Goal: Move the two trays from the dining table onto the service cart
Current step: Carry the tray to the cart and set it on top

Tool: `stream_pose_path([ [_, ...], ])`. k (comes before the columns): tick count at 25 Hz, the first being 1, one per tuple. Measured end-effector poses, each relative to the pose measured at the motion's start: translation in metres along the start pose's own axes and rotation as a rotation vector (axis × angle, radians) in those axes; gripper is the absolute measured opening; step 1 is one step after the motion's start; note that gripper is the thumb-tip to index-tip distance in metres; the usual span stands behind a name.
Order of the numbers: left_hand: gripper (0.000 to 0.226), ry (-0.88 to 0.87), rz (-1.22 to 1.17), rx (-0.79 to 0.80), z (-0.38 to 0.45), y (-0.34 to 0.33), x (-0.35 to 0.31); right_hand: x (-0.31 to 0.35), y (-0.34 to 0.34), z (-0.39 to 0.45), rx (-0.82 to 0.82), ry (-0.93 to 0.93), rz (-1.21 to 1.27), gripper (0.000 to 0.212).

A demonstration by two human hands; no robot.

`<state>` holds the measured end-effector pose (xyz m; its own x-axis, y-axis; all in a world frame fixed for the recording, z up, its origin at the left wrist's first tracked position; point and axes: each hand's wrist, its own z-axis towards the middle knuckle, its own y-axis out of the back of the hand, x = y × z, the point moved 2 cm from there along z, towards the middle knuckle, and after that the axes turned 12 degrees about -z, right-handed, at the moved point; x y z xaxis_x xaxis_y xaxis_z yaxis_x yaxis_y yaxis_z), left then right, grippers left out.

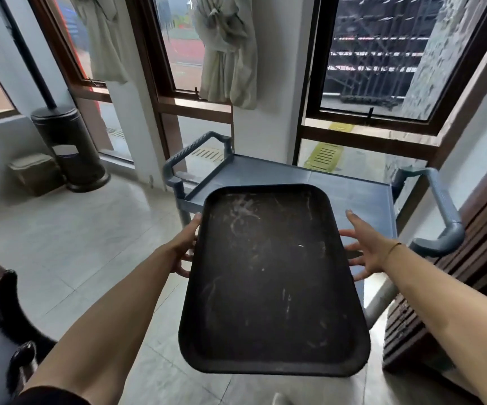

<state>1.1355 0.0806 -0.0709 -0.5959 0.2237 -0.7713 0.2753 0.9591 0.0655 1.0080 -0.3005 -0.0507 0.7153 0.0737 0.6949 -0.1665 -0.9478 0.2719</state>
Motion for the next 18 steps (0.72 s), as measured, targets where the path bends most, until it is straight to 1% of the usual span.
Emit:
stream_pose_path([
  [4,0.099,-0.011,-0.025,-0.046,0.043,-0.018,-0.045,0.044,0.023,0.053,0.033,0.013,0.003,0.081],
  [7,0.099,-0.010,-0.049,-0.073,0.064,-0.032,-0.074,0.074,0.042,0.082,0.056,0.034,-0.021,0.081],
  [13,0.086,-0.012,-0.110,-0.100,0.100,-0.047,-0.120,0.115,0.062,0.129,0.067,0.052,0.001,0.073],
  [18,0.085,-0.035,-0.105,-0.110,0.145,-0.044,-0.144,0.139,0.064,0.162,0.062,0.041,0.002,0.070],
])
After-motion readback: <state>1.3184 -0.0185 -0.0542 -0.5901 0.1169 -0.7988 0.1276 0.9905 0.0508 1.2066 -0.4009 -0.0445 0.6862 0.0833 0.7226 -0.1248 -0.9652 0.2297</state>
